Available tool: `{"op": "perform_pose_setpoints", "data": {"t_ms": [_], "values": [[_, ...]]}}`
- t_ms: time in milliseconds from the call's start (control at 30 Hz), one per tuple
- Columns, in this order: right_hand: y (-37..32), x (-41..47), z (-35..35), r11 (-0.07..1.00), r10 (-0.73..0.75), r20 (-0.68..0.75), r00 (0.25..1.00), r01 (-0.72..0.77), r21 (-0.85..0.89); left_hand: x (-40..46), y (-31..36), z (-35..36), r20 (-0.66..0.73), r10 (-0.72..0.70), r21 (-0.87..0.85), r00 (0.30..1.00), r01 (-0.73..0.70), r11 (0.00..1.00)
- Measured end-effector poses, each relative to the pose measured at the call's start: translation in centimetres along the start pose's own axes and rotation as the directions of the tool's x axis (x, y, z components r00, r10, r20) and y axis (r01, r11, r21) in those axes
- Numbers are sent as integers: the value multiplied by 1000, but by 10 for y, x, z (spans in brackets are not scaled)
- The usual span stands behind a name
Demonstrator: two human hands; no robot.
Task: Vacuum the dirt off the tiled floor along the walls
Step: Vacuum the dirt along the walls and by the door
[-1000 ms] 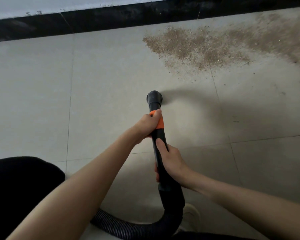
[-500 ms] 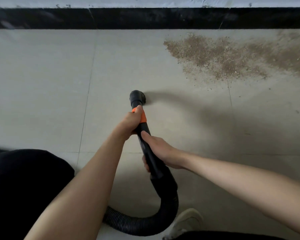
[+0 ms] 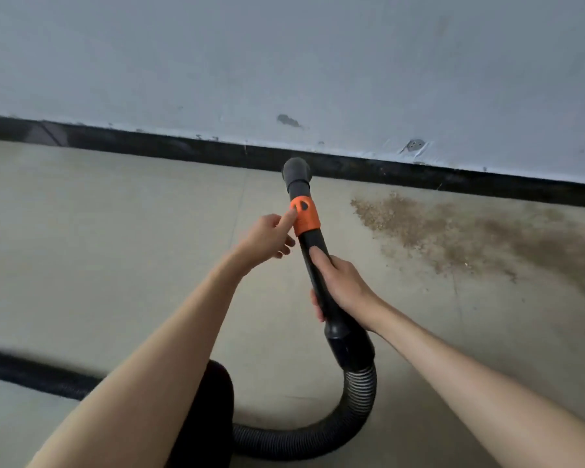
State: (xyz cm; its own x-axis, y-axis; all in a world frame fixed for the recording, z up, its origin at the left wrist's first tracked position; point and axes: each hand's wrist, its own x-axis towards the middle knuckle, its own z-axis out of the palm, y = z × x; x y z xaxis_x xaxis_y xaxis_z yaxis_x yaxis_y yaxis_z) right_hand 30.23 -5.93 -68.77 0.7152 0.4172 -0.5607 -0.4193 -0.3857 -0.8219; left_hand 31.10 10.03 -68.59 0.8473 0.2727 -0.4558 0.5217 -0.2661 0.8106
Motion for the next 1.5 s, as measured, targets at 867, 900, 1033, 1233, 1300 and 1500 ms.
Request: {"op": "perform_pose_setpoints", "data": {"t_ms": [867, 900, 1033, 1233, 1300, 1500], "values": [[-575, -124, 292, 930, -170, 507, 845, 308, -202, -343, 175, -539, -688, 54, 452, 724, 369, 812], [-593, -125, 318, 923, -157, 526, 836, 313, -222, -354, 172, -562, -714, 27, 418, 699, 395, 818], [-657, -129, 414, 874, -143, 600, 787, 386, -297, -391, 153, -647, -772, -72, 322, 631, 487, 812], [-731, -129, 525, 763, -150, 732, 664, 549, -342, -423, 142, -741, -825, -177, 200, 537, 570, 797], [-750, -129, 555, 727, -140, 768, 625, 592, -349, -428, 143, -764, -831, -208, 160, 516, 579, 799], [-813, -124, 650, 655, -110, 871, 479, 694, -299, -439, 153, -831, -881, -250, 59, 402, 618, 784]]}}
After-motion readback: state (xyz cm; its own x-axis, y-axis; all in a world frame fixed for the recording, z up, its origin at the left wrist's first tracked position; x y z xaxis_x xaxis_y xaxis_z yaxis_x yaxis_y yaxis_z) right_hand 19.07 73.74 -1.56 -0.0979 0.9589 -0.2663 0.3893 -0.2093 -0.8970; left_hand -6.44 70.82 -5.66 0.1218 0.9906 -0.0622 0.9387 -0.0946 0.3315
